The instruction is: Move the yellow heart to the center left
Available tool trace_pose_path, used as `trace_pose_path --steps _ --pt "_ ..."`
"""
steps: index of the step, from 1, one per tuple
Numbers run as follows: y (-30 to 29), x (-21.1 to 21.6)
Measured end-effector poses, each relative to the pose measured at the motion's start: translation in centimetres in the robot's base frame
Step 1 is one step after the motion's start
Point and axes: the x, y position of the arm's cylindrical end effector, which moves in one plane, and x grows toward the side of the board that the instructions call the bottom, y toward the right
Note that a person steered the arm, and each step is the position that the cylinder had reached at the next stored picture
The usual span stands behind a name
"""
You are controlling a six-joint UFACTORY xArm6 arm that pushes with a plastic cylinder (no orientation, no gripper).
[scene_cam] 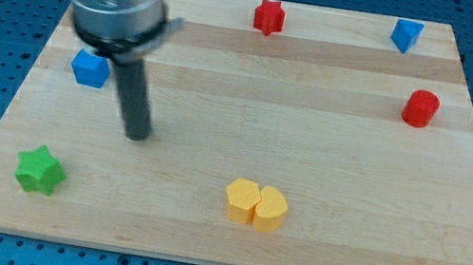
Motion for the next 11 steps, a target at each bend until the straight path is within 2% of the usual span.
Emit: trace_pose_path --steps 2,4,5,8,9,11 --pt "-10.1 -3.7" --pt "-10.7 -9.1" --pt "-7.1 -9.0" --pt "1.5 -4.4" --pt "5.4 -4.1" --pt "11.0 -0.2"
